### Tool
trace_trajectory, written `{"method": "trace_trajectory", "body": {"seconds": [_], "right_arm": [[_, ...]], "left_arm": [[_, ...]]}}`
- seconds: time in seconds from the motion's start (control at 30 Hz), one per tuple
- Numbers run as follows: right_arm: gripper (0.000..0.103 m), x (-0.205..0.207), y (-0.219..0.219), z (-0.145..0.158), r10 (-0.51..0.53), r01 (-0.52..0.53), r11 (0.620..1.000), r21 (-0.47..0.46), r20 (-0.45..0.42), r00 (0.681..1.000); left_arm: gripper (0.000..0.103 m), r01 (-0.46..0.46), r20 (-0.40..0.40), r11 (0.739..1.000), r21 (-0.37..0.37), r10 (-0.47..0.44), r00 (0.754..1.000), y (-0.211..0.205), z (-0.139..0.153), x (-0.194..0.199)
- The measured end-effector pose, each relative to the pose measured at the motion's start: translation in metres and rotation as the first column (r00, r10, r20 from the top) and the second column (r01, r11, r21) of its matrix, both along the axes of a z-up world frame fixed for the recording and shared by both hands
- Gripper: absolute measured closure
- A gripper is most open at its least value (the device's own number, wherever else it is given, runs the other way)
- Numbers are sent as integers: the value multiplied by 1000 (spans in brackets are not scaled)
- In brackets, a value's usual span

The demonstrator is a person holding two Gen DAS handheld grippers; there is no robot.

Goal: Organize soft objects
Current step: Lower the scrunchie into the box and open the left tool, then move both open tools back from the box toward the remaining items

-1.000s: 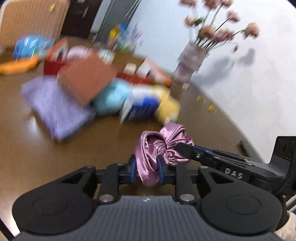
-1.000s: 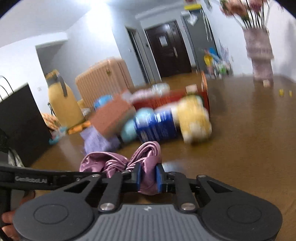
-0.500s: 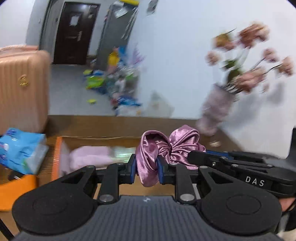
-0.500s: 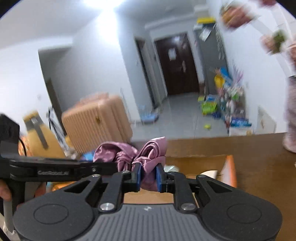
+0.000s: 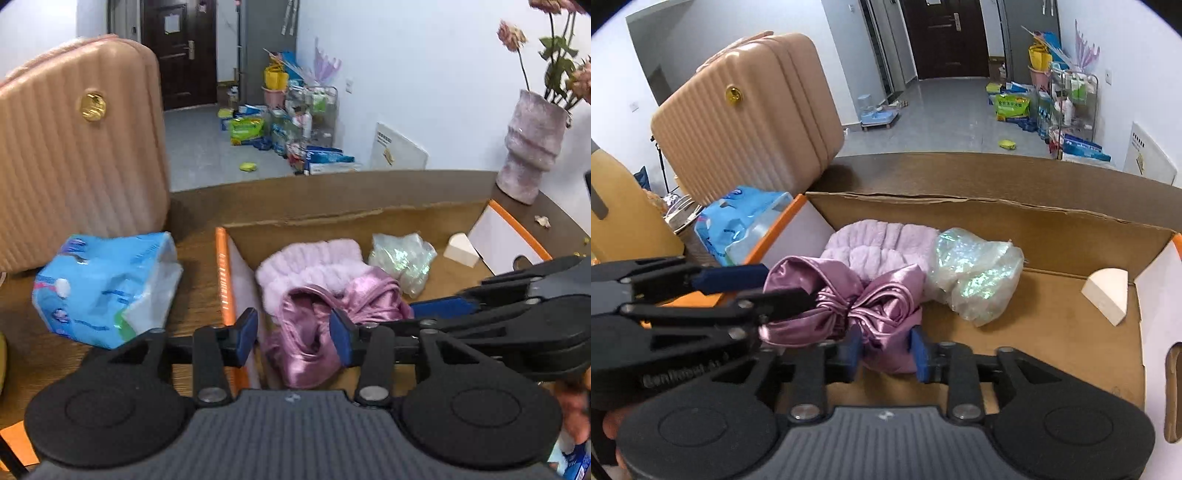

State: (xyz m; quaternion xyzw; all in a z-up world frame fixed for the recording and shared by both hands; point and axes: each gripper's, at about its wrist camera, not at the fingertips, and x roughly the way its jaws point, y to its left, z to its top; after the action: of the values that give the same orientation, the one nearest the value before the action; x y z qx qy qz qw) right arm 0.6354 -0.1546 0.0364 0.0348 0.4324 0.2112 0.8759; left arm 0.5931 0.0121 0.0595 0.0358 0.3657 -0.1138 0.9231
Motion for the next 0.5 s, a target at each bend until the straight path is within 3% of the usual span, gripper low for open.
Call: {"method": "trace_trajectory", "body": {"seconds": [0.2,0.33,0.5], "right_arm": [[63,-37,-31,61,-8,9,1000,-10,121,993],[60,-82,-63,117,-35,38,999,-7,226,974],[49,-146,-105,171,-66,71,997,-5,335,940]], "left_arm": [[54,4,102,1000,-19,-2,995,5,57,-36],[49,9,181,1000,-22,-5,984,2,104,-81],[41,18,256,1000,-15,-14,967,-5,151,-153]]}}
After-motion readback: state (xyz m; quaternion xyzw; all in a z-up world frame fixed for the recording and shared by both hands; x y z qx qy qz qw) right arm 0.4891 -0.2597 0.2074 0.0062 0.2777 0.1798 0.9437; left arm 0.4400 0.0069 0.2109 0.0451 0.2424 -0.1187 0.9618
